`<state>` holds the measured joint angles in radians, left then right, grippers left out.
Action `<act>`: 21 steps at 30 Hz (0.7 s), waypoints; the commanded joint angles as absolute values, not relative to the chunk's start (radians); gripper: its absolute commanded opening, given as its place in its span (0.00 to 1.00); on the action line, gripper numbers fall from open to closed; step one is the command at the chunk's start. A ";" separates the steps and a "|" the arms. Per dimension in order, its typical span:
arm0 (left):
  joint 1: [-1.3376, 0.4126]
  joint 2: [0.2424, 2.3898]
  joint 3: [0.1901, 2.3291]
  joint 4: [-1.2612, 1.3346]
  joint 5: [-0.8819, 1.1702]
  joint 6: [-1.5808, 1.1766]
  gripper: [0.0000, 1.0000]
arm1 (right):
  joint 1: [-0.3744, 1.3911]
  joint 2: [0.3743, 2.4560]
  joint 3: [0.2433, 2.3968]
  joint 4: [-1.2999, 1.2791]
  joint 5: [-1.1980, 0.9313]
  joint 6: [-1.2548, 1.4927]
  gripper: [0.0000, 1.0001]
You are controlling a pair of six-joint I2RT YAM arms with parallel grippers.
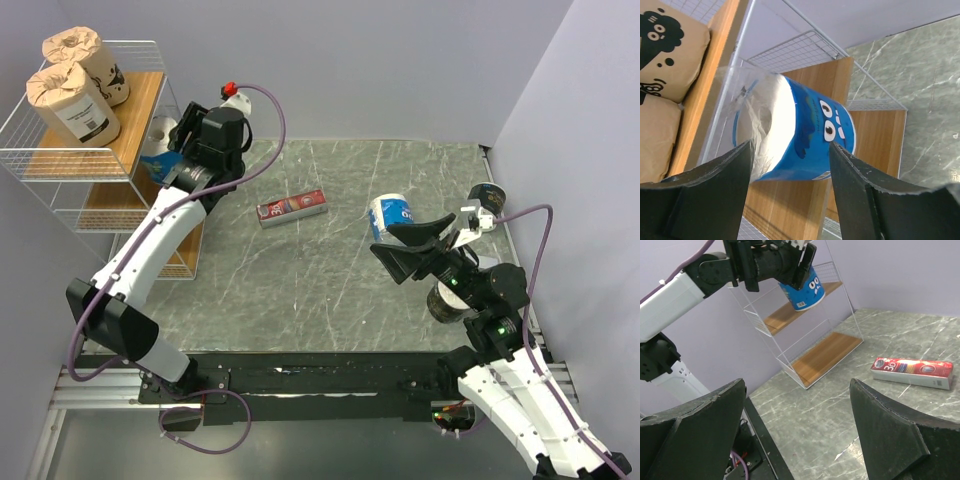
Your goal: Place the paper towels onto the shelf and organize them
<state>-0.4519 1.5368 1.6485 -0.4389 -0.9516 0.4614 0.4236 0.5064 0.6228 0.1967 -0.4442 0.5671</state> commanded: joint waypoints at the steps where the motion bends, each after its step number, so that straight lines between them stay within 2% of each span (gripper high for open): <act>1: -0.465 1.490 1.644 -0.439 -0.933 0.448 0.66 | 0.422 0.488 0.660 0.206 -0.426 0.554 0.91; 6: -0.495 1.480 1.657 -0.466 -0.907 0.430 0.65 | 0.423 0.477 0.660 0.195 -0.420 0.549 0.91; 8: -0.515 1.480 1.661 -0.488 -0.879 0.417 0.61 | 0.423 0.472 0.658 0.193 -0.417 0.545 0.91; 9: -0.521 1.479 1.663 -0.511 -0.868 0.401 0.56 | 0.422 0.472 0.658 0.195 -0.417 0.543 0.91; 15: -0.541 1.463 1.628 -0.561 -0.790 0.341 0.50 | 0.422 0.469 0.650 0.201 -0.434 0.540 0.91; 21: -0.525 1.471 1.540 -0.471 -0.896 0.408 0.49 | 0.422 0.465 0.649 0.180 -0.419 0.519 0.91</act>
<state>-0.5381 1.4891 1.5845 -0.5312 -0.8284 0.3779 0.4236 0.4797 0.6228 0.1772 -0.4343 0.5510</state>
